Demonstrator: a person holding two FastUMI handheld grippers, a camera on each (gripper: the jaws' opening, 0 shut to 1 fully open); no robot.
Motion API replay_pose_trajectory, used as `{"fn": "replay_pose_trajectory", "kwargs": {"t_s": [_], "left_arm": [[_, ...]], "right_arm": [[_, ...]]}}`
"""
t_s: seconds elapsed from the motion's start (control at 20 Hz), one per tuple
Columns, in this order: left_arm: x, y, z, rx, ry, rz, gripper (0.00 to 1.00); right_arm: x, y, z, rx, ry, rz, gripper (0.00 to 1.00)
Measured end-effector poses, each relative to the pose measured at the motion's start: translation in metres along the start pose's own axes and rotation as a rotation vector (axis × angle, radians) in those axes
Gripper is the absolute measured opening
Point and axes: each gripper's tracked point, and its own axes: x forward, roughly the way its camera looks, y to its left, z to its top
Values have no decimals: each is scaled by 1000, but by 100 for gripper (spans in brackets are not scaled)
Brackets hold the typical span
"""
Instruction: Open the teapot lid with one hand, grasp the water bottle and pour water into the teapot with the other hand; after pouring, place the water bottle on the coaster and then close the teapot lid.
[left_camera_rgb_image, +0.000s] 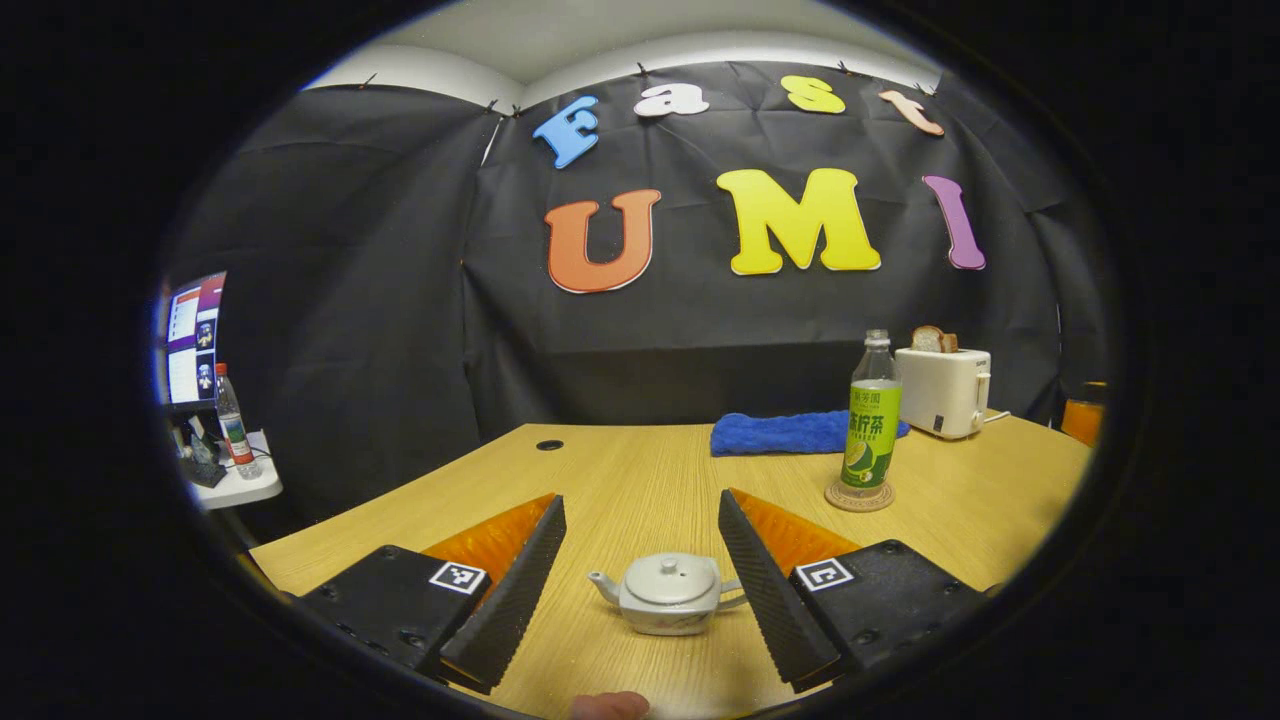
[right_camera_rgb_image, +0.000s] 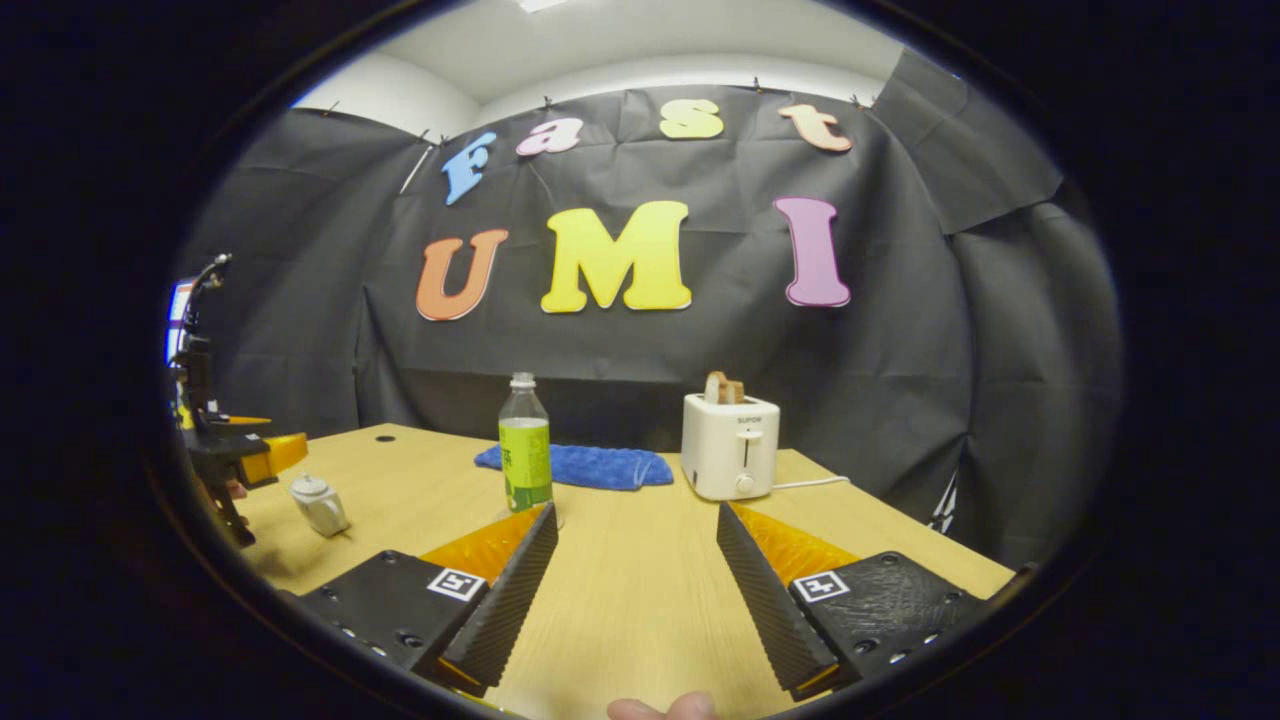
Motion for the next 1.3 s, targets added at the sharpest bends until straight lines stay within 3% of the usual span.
{"fn": "replay_pose_trajectory", "kwargs": {"t_s": [0.55,0.65,0.85,0.95,1.3], "left_arm": [[-91,-45,93,-5,-132,-24,96],[-102,-65,98,-34,-164,-65,96],[-114,-69,90,-16,-148,-66,99],[-118,-77,90,-43,-147,-101,99],[-125,-76,93,-61,-141,-112,99]], "right_arm": [[-50,-30,68,-2,-132,-68,95],[-60,-20,65,-5,-135,-54,95],[-76,-1,66,-26,-138,-29,95],[-83,3,73,-19,-152,-34,97],[-91,16,79,-32,-167,-56,95]]}}
